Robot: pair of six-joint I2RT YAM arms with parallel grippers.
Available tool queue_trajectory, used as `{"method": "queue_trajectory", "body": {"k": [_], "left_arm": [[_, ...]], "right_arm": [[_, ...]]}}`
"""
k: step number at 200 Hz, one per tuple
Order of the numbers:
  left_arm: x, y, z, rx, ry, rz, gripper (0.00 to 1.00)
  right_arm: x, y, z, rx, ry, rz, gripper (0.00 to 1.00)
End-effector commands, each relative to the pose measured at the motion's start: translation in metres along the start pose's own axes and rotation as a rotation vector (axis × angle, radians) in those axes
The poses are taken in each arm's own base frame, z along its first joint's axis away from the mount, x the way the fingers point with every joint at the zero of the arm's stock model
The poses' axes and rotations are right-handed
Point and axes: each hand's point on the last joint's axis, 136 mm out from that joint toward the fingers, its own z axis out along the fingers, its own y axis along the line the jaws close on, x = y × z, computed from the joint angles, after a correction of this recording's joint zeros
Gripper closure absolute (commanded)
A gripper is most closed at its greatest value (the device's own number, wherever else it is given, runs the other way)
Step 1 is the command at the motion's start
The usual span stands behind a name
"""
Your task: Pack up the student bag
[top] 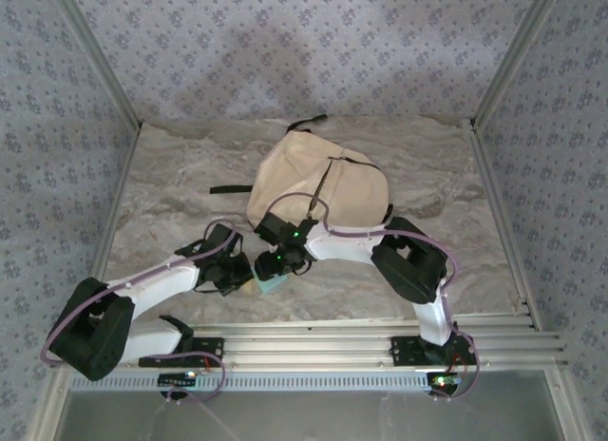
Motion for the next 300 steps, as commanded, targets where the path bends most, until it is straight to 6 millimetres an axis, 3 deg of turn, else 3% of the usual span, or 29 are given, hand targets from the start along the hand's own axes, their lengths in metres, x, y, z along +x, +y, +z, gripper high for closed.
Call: {"method": "queue_trajectory", "body": {"k": [1,35,66,123,127,164,177,217,239,252,263,272,281,300], "left_arm": [[0.006,-0.006,0.021,0.033,0.031,0.033,1.00],[0.007,-0.006,0.021,0.032,0.035,0.034,1.00],[0.006,-0.007,0.020,0.033,0.032,0.034,1.00],[0.005,-0.007,0.019,0.030,0.031,0.037,1.00],[0.005,-0.008,0.019,0.029,0.030,0.038,1.00],[0.004,-0.010,0.018,0.030,0.029,0.040,1.00],[0.004,-0.010,0.017,0.030,0.029,0.041,1.00],[0.003,-0.009,0.013,0.017,0.019,0.047,1.00],[-0.016,-0.014,-0.009,-0.011,-0.070,0.105,1.00],[-0.032,-0.020,-0.027,-0.022,-0.134,0.154,0.80],[-0.044,-0.025,-0.041,-0.027,-0.179,0.183,0.48],[-0.055,-0.029,-0.052,-0.031,-0.216,0.198,0.29],[-0.065,-0.036,-0.062,-0.030,-0.249,0.214,0.21],[-0.084,-0.054,-0.078,-0.018,-0.308,0.254,0.18]], "right_arm": [[-0.009,0.033,-0.019,-0.175,-0.023,0.037,0.40],[-0.020,0.041,-0.043,-0.250,-0.064,0.064,0.44],[-0.019,0.038,-0.051,-0.286,-0.072,0.098,0.48],[-0.019,0.035,-0.037,-0.331,-0.050,0.137,0.51],[-0.009,0.030,-0.030,-0.327,-0.028,0.145,0.52],[-0.006,0.024,-0.022,-0.327,-0.005,0.160,0.57],[-0.005,0.019,-0.019,-0.309,0.002,0.171,0.62],[-0.007,0.010,-0.022,-0.272,-0.011,0.184,1.00],[-0.014,0.005,-0.039,-0.272,-0.047,0.181,1.00],[-0.019,-0.001,-0.053,-0.263,-0.073,0.181,1.00],[-0.024,-0.008,-0.067,-0.257,-0.097,0.184,1.00],[-0.029,-0.014,-0.080,-0.257,-0.121,0.189,1.00],[-0.034,-0.022,-0.092,-0.261,-0.145,0.201,1.00],[-0.046,-0.042,-0.123,-0.269,-0.214,0.227,1.00]]}}
